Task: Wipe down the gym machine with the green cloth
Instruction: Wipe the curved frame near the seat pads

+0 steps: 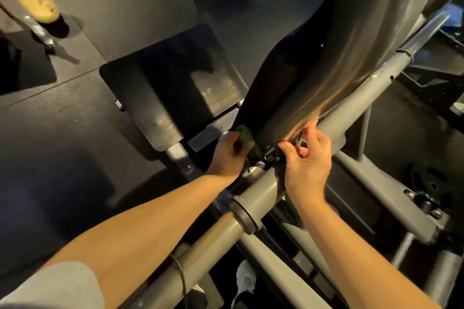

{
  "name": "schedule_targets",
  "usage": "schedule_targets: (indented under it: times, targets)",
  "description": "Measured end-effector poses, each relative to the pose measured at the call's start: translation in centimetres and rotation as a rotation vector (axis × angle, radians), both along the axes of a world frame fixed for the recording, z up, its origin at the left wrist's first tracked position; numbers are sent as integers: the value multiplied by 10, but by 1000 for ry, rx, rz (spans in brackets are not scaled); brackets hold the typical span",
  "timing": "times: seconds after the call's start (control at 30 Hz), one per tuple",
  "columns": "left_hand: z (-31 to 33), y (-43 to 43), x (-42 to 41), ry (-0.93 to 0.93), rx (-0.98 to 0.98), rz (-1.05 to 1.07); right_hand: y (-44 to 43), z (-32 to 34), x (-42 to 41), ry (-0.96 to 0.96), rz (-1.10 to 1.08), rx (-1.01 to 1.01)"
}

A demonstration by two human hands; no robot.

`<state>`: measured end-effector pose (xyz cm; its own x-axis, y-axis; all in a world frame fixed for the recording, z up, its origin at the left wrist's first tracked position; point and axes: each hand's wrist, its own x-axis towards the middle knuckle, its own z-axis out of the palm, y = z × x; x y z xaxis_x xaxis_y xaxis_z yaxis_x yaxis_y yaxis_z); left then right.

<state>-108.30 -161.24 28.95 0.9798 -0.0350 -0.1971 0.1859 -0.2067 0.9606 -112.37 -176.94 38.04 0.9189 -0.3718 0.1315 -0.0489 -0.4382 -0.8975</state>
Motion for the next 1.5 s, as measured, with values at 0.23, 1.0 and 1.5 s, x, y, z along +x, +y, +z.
schedule_targets:
  times: [0.23, 1.0, 1.5]
  targets:
    - [10, 2, 4, -17, -113, 7, 1, -6, 1, -23, -9, -14]
    - [20, 5, 5, -41, -84, -45, 4, -5, 0, -11, -18, -69]
    - [-33, 11, 9, 60, 276, -148, 4, -12, 2, -10, -23, -123]
